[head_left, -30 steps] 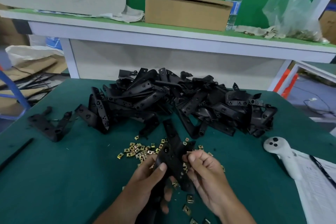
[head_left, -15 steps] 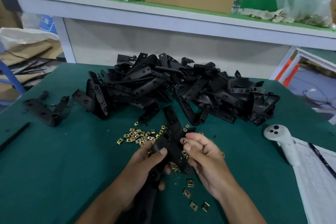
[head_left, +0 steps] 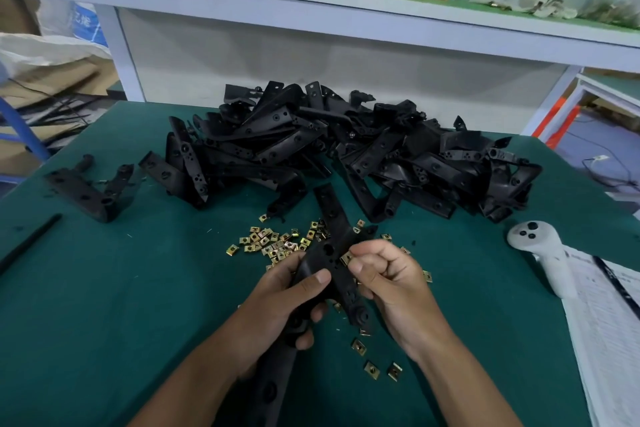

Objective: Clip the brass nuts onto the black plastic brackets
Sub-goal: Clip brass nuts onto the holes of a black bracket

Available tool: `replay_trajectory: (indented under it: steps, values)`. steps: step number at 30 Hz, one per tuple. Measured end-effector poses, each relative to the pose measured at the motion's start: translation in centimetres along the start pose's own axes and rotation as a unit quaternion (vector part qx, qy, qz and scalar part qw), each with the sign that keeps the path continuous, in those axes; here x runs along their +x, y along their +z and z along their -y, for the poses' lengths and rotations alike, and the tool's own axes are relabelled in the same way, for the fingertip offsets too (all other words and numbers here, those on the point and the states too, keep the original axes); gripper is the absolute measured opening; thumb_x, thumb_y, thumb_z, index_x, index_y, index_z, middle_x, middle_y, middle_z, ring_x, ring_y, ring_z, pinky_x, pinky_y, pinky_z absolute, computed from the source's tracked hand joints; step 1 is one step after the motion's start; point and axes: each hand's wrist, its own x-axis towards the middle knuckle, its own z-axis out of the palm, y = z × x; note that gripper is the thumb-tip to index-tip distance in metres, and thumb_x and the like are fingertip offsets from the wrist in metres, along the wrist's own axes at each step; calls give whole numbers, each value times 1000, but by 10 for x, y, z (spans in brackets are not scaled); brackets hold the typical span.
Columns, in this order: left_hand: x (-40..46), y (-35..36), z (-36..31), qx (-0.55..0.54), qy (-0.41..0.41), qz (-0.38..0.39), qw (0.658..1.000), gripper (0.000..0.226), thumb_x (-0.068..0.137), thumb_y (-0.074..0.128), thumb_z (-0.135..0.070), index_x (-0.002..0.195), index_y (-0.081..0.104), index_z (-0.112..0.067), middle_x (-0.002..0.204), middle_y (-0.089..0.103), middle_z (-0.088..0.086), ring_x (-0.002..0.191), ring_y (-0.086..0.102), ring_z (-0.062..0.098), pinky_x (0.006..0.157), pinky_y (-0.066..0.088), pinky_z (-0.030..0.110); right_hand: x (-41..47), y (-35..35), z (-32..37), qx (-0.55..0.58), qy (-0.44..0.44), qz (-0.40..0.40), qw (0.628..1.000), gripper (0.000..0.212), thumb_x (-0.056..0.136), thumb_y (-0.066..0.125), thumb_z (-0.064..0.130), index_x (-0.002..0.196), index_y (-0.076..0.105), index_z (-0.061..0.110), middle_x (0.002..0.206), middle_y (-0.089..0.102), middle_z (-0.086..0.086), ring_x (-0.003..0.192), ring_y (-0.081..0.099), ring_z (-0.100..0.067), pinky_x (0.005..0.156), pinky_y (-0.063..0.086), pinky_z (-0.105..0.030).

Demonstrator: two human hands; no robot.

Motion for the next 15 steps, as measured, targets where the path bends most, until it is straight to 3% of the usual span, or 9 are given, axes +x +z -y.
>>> replay_trajectory:
  steps: [5,11,15]
  values:
    - [0,-1,1,1,-5,4,1000,48,72,89,-48,105,69,-21,90,63,5,64,54,14,43,41,24,1,-1,-1,-12,-27,-22,999,9,81,74,24,88,76,28,87,78,-2,73,66,-1,64,48,-12]
    - [0,0,1,-11,-7,8,1000,47,73,88,-46,107,68,-20,92,61,6,64,54,14,43,41,23,0,1,-4,-25,-49,-18,998,10,81,74,23,90,76,24,88,78,-6,80,69,-9,71,52,-18]
    - [0,-1,1,-12,-3,6,1000,42,73,88,-46,102,69,-22,91,63,6,64,53,14,42,40,23,2,-1,-5,-49,-43,-22,998,14,86,72,30,100,74,27,90,76,-7,77,61,-12,67,48,-19]
